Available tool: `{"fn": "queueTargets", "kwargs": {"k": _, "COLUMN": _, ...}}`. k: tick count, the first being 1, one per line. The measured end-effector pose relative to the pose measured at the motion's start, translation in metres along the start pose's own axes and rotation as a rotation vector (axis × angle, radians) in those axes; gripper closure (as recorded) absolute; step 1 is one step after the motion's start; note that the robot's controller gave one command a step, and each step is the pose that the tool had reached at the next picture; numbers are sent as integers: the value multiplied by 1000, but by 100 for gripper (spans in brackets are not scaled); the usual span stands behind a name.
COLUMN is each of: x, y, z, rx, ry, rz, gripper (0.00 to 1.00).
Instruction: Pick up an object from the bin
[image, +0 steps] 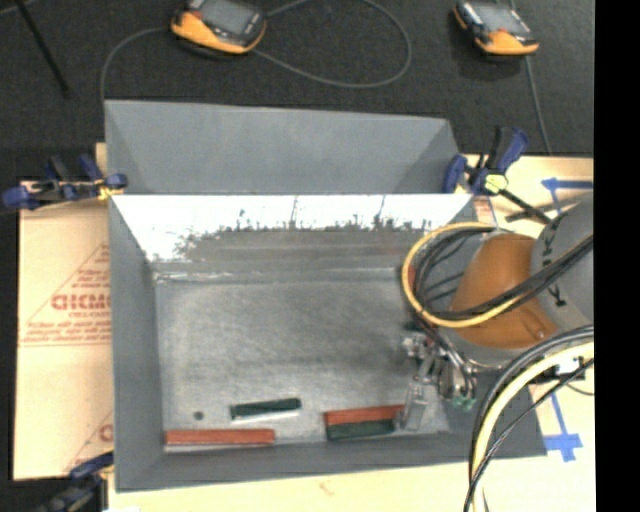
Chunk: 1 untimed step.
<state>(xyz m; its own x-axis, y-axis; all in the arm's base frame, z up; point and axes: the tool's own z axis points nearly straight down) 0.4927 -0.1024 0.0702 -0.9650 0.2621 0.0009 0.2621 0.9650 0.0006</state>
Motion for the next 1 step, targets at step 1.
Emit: {"fn": "queueTargets", "kwargs": {"k": 1, "x": -16, "y": -5, "z": -1, "rx": 3, "ry": -7, "rz": -409, "gripper": 0}}
